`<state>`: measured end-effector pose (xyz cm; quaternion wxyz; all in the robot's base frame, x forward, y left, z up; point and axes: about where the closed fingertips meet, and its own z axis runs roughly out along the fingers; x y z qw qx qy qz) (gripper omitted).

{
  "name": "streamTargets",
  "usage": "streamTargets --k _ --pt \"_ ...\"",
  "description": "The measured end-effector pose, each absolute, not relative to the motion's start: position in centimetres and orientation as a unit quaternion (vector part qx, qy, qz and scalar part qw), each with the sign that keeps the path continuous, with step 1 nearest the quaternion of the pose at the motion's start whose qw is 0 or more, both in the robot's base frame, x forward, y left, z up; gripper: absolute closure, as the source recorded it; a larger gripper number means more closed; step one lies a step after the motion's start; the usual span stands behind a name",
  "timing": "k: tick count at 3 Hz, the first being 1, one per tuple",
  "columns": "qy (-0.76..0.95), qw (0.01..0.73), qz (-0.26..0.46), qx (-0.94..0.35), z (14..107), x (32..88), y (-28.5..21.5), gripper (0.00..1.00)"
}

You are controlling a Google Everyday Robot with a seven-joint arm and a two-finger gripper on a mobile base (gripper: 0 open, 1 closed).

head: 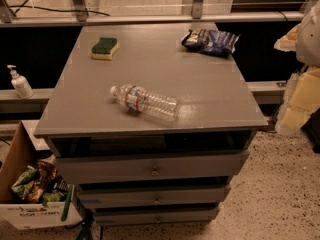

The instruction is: Move blue chip bag near water bottle

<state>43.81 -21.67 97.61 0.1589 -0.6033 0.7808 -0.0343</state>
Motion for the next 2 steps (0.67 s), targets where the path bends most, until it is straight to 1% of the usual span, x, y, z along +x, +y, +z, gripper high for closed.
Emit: streamTargets --k 1,2 --pt "0.781 0.159 -0.034 -0.603 97.62 43.81 -21.66 0.0" --pt "0.777 0.175 -0.042 -0.604 97.76 43.52 -21.57 0.0"
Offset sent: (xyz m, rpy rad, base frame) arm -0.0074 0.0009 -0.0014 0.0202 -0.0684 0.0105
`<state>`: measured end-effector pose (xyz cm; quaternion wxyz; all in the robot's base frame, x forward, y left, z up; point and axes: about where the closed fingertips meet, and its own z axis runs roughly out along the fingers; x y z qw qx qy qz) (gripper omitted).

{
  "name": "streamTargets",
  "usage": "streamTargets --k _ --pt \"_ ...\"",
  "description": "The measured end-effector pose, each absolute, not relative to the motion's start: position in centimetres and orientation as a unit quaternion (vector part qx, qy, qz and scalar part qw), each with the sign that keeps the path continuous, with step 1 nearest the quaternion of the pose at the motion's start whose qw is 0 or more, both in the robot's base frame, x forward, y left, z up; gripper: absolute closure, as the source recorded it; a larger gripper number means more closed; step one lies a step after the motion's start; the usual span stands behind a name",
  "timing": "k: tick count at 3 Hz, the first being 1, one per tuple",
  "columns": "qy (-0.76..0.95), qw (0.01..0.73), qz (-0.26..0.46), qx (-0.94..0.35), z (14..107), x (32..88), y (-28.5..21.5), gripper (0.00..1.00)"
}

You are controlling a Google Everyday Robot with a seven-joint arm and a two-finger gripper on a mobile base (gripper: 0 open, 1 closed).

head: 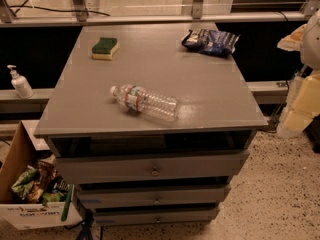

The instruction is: Move blue chip bag near water bottle

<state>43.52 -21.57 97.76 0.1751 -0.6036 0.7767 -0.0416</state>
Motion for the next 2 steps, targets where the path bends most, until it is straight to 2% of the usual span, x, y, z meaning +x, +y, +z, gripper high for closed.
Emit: streamTargets --k 1,2 --pt "0.773 0.195 -0.051 -0.602 97.1 44.0 -21.6 0.0" --pt "0.78 0.215 -0.044 -0.585 96.2 47.5 -22.4 0.0"
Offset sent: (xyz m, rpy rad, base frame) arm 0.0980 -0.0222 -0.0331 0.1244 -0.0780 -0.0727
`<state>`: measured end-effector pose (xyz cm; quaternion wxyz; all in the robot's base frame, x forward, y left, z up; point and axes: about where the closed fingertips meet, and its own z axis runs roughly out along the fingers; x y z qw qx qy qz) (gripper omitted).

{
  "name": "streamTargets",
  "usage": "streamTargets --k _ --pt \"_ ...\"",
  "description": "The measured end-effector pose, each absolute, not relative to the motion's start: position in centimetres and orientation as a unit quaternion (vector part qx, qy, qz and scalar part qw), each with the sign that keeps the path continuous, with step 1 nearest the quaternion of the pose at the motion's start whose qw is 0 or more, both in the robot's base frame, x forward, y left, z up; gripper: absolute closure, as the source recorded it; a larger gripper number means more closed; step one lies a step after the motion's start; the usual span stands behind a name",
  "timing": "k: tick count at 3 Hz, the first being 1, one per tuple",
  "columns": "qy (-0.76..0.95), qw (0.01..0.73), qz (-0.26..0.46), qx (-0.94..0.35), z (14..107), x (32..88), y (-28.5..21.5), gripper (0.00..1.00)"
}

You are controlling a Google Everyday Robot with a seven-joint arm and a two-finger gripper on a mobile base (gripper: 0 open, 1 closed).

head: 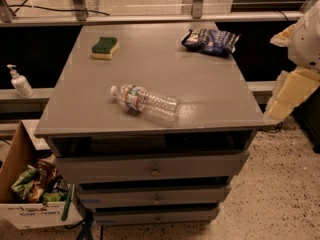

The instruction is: Move blue chip bag near water bottle

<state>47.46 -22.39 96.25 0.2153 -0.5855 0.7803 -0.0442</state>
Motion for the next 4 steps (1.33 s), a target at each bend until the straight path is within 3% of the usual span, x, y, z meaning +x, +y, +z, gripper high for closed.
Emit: streamTargets --k 3,4 --pt "0.804 0.309 0.045 -0.506 91.6 64.4 -23.2 0.0" --pt "0.804 0.309 0.045 -0.507 91.6 64.4 -23.2 0.0"
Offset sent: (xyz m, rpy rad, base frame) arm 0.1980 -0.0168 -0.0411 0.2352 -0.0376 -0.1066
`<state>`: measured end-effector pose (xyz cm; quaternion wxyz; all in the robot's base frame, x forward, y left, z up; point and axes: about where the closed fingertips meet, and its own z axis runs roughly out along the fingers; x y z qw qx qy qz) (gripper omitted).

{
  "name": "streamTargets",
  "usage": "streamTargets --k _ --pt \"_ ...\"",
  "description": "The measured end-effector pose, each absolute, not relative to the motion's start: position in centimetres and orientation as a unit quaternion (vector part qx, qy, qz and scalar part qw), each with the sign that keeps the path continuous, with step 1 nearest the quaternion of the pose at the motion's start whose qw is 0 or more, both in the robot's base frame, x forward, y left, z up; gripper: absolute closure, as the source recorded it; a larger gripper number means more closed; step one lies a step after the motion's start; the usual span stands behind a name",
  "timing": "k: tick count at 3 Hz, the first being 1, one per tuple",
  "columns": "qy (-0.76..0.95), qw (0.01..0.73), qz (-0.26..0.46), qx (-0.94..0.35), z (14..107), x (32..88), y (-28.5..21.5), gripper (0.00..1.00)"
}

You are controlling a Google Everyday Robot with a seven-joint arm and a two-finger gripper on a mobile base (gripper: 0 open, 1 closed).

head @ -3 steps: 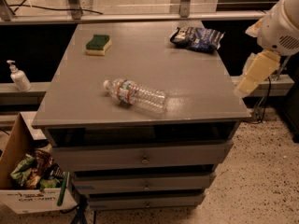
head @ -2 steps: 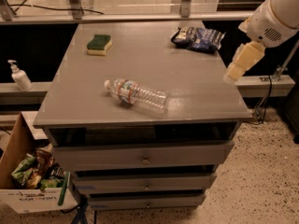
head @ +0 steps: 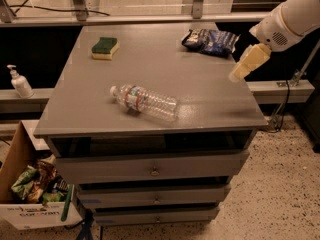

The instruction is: Move blue chip bag near water bottle

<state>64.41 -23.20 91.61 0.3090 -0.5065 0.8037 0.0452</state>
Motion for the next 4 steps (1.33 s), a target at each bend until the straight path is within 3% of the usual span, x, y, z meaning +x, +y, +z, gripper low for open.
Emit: streamTargets --k 2,4 --pt "0.799 0.37 0.097 -0.464 90.0 64.2 -21.7 0.0" --pt "0.781 0.456 0.136 -0.405 89.0 70.5 -20.8 0.0"
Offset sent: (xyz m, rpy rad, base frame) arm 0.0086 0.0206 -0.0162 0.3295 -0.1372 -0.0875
